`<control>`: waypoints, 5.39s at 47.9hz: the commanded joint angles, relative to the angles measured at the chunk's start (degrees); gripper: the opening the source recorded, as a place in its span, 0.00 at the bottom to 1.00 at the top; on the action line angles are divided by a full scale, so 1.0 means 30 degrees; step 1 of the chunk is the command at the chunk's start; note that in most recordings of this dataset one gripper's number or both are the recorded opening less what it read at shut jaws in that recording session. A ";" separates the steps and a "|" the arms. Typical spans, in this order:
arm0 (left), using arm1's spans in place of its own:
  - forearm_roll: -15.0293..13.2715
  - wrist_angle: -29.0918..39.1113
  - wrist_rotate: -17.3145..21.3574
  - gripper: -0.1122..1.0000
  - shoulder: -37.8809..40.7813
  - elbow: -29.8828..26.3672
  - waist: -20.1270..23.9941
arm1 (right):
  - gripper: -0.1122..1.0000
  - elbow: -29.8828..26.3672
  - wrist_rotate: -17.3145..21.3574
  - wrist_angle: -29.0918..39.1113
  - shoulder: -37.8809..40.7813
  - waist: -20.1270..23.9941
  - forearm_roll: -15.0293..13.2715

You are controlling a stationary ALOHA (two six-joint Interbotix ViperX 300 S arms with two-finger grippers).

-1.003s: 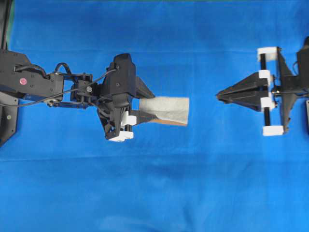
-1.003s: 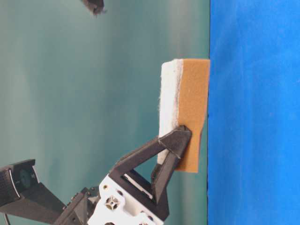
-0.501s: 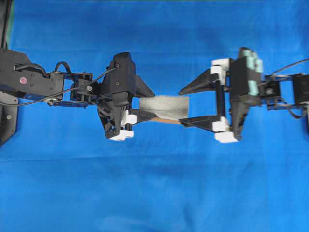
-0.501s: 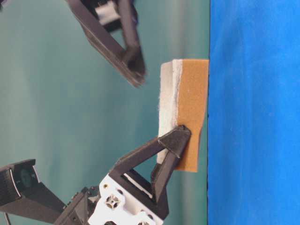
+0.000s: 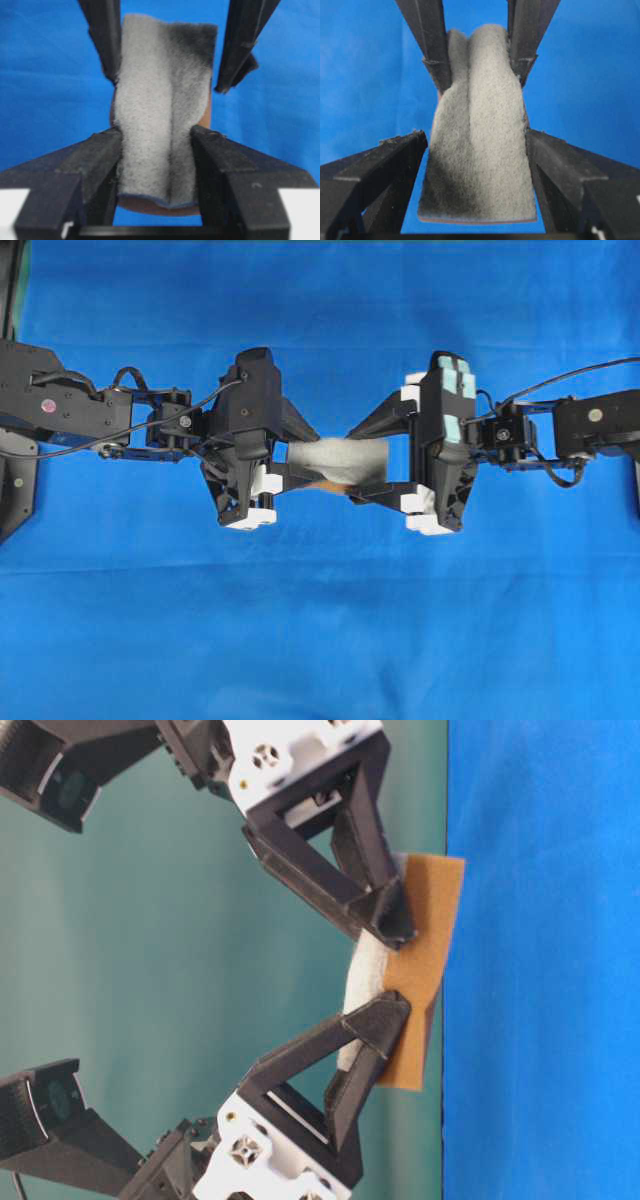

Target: Hand over the sponge with the left arm and wipe it with the right arm.

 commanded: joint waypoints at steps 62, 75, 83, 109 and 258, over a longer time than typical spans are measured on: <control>0.0000 -0.1377 0.0645 0.92 -0.1963 0.1289 0.0000 | 0.23 -0.0498 -0.0322 0.0850 -0.0498 -0.0176 -0.0586; 0.0000 -0.1406 0.0352 0.91 -0.4687 0.3545 -0.0322 | 0.23 -0.0557 -0.0322 0.1084 -0.0527 -0.0146 -0.0586; 0.0000 -0.1846 0.0352 0.91 -0.5859 0.4482 -0.0557 | 0.23 -0.0557 -0.0293 0.1260 -0.0527 -0.0146 -0.0586; 0.0000 -0.2109 0.0557 0.91 -0.5977 0.4629 -0.0557 | 0.23 -0.0645 0.0000 0.1084 0.2695 -0.0059 -0.0439; 0.0000 -0.2080 0.0586 0.91 -0.5596 0.4775 -0.0527 | 0.23 -0.0029 0.1816 0.0381 0.4600 -0.0674 -0.3867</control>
